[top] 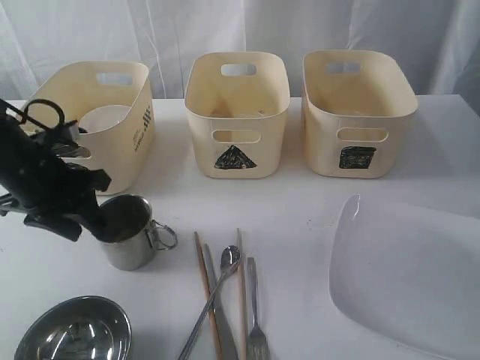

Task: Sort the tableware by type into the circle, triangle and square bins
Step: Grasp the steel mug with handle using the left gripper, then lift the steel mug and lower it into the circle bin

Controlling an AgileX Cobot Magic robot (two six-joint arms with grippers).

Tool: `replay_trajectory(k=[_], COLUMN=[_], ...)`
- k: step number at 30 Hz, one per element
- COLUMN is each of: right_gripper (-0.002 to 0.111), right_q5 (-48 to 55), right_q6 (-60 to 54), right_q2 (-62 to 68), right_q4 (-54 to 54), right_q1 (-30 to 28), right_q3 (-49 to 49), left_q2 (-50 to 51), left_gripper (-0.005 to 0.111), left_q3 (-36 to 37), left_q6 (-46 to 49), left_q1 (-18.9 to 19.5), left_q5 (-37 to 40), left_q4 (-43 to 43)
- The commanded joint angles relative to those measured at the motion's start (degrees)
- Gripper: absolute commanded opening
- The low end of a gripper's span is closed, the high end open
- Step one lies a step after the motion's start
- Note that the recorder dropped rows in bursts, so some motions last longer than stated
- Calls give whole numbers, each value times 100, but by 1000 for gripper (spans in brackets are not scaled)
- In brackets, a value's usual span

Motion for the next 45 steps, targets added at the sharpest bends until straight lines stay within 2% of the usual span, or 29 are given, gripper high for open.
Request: replay_trajectory(k=[1, 7, 9, 10, 15, 23, 31, 36, 40, 45], right_gripper=[0, 0, 0, 0, 0, 0, 0, 0, 0, 0], right_q5=[-48, -48, -48, -48, -48, -48, -48, -48, -48, -48], right_q6=[-27, -27, -27, -27, -27, -27, -27, -27, -27, -27], right_q2=[-36, -36, -36, -36, -36, -36, -36, -36, -36, -36], right_q4=[-7, -7, -7, -7, -7, -7, -7, -7, -7, -7], right_q1=[-29, -29, -29, -29, -29, -29, -29, -29, -29, -29], right_q3=[-2, -2, -2, -2, -2, -2, -2, -2, -2, -2], left_q2=[165, 312, 321, 308, 243, -243, -1342, -2000, -2464, -2610], left_gripper=[49, 49, 45, 40, 0, 0, 0, 0, 0, 0], left_q3=[387, 667, 680, 680, 680, 680, 680, 590, 347, 286], left_q6=[34, 34, 34, 34, 34, 18, 41, 284, 464, 523], left_q1=[-18, -18, -18, -18, -18, -18, -18, -18, -18, -18], left_q5=[-408, -858, -920, -937, -1019, -947, -536, -532, -1028, -2743], left_q4=[-16, -16, 12, 26, 26, 42, 255, 535, 626, 626])
